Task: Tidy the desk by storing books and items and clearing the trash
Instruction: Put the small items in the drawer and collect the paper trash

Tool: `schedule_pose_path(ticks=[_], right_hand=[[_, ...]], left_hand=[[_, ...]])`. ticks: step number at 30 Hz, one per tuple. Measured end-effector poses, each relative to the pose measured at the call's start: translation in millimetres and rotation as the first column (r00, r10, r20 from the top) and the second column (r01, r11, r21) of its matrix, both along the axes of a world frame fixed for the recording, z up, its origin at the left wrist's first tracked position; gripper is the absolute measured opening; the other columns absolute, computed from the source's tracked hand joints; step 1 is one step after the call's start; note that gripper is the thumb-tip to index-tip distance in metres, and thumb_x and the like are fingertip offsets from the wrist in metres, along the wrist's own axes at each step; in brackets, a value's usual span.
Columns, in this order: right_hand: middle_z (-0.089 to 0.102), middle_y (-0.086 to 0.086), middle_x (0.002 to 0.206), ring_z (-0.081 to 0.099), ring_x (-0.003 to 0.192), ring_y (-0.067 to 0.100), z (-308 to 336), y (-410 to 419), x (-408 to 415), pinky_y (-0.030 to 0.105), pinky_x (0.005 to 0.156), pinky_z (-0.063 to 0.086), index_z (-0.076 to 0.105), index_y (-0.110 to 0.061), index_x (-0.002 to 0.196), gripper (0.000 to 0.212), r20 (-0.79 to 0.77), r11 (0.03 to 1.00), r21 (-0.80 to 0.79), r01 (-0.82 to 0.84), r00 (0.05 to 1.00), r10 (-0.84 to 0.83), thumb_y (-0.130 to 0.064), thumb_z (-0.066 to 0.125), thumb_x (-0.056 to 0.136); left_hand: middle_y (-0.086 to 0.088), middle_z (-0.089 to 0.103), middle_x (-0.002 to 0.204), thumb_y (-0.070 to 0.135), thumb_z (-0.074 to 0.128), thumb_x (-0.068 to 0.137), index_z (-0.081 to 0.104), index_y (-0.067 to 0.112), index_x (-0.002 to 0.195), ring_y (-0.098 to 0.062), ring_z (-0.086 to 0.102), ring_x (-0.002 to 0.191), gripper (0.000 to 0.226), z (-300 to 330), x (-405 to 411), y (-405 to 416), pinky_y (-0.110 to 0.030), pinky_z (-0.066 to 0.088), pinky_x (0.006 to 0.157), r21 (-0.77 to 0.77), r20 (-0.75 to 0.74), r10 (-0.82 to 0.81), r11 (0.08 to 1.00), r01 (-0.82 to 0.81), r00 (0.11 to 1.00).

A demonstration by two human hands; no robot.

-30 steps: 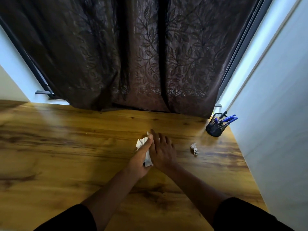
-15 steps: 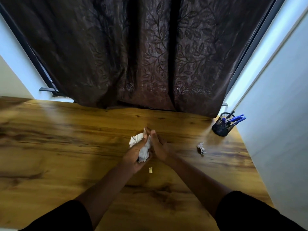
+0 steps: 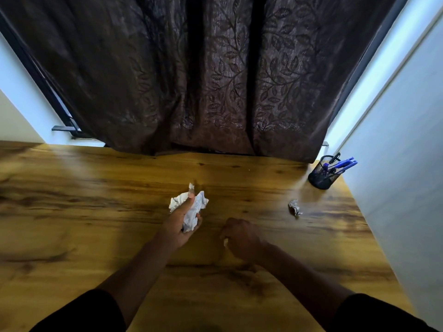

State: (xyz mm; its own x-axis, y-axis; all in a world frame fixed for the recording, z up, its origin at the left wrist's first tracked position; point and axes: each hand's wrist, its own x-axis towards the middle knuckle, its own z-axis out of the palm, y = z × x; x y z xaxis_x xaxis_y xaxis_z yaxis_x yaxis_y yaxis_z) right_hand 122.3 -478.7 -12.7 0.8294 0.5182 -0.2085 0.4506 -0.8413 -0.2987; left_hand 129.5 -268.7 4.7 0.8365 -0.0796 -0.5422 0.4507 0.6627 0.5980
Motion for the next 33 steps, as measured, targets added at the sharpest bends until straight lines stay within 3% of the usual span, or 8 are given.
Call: schedule_pose_path(ticks=[5, 8, 13, 16, 19, 23, 27, 33], right_hand=[[0.069, -0.005, 0.101, 0.063, 0.088, 0.009, 1.2, -0.2, -6.2, 0.027, 0.073, 0.05, 0.078, -0.02, 0.096, 0.015, 0.024, 0.965, 0.229, 0.128, 0.99, -0.137, -0.015, 0.065, 0.09], [0.065, -0.022, 0.081, 0.061, 0.075, -0.01, 14.8, 4.9, -3.8, 0.008, 0.064, 0.044, 0.078, -0.019, 0.092, 0.011, -0.116, 0.759, 0.523, 0.388, 0.914, -0.388, -0.01, 0.072, 0.09], [0.076, -0.006, 0.083, 0.071, 0.074, 0.002, 38.9, 16.8, 8.0, 0.02, 0.065, 0.057, 0.076, -0.026, 0.087, 0.018, -0.407, 0.391, 0.692, 0.607, 0.775, -0.483, -0.008, 0.079, 0.086], [0.077, -0.004, 0.084, 0.075, 0.077, 0.01, 40.4, 15.9, 10.4, 0.036, 0.074, 0.064, 0.076, -0.026, 0.086, 0.019, -0.439, 0.36, 0.685, 0.633, 0.753, -0.49, -0.007, 0.077, 0.087], [0.078, -0.004, 0.088, 0.075, 0.08, 0.01, 36.5, 12.3, 9.8, 0.042, 0.078, 0.064, 0.079, -0.021, 0.09, 0.013, -0.417, 0.337, 0.707, 0.622, 0.751, -0.511, -0.008, 0.076, 0.088], [0.079, -0.004, 0.089, 0.075, 0.081, 0.011, 33.3, 7.1, 7.5, 0.041, 0.077, 0.064, 0.082, -0.016, 0.097, 0.012, -0.381, 0.332, 0.74, 0.585, 0.771, -0.511, -0.009, 0.076, 0.089], [0.078, -0.006, 0.087, 0.073, 0.075, 0.009, 32.8, -2.2, 5.6, 0.032, 0.069, 0.061, 0.082, -0.016, 0.096, 0.015, -0.325, 0.394, 0.742, 0.542, 0.805, -0.496, -0.006, 0.073, 0.089], [0.078, -0.005, 0.092, 0.074, 0.084, 0.012, 30.3, -25.6, 3.4, 0.034, 0.074, 0.063, 0.081, -0.015, 0.098, 0.024, -0.36, 0.339, 0.764, 0.548, 0.799, -0.481, 0.003, 0.068, 0.089]], left_hand=[[-0.006, 0.073, 0.095, 0.029, 0.073, 0.091, 0.07, 0.011, 0.117, -0.013, 0.064, 0.069, 0.032, -4.5, -4.3, -6.8, -0.024, 0.054, 0.053, 0.02, -0.019, -0.09, 0.996, 0.09, 0.996], [-0.005, 0.072, 0.097, 0.03, 0.071, 0.092, 0.071, 0.013, 0.114, -0.013, 0.066, 0.072, 0.027, -4.1, -4.8, -15.0, -0.025, 0.053, 0.059, 0.048, -0.007, -0.153, 0.987, 0.153, 0.988], [-0.011, 0.071, 0.113, 0.034, 0.076, 0.08, 0.068, 0.011, 0.112, -0.014, 0.071, 0.084, 0.04, 7.5, -10.7, -39.9, -0.024, 0.056, 0.062, 0.084, 0.036, -0.211, 0.975, 0.208, 0.977], [-0.01, 0.076, 0.102, 0.04, 0.089, 0.058, 0.073, 0.014, 0.104, -0.015, 0.076, 0.083, 0.055, 11.4, -6.7, -50.7, -0.024, 0.059, 0.06, 0.042, 0.047, -0.188, 0.982, 0.186, 0.981], [-0.009, 0.075, 0.097, 0.039, 0.074, 0.081, 0.067, 0.014, 0.114, -0.016, 0.073, 0.094, 0.041, 14.1, -2.8, -55.5, -0.035, 0.052, 0.103, 0.068, 0.061, -0.219, 0.974, 0.215, 0.974], [-0.008, 0.071, 0.074, 0.034, 0.093, 0.065, 0.065, 0.01, 0.092, -0.009, 0.064, 0.047, 0.046, 21.1, -4.5, -60.5, -0.019, 0.05, 0.045, 0.048, 0.101, -0.232, 0.972, 0.228, 0.967], [-0.006, 0.075, 0.073, 0.013, 0.056, 0.101, 0.065, 0.01, 0.093, -0.007, 0.066, 0.051, 0.013, 24.0, -6.0, -70.2, -0.017, 0.047, 0.043, 0.094, 0.045, -0.204, 0.976, 0.199, 0.978], [-0.008, 0.074, 0.083, 0.01, 0.066, 0.093, 0.069, 0.01, 0.095, -0.012, 0.07, 0.059, 0.003, 15.7, -1.4, -83.0, -0.021, 0.051, 0.047, 0.11, -0.007, -0.213, 0.971, 0.212, 0.977]])
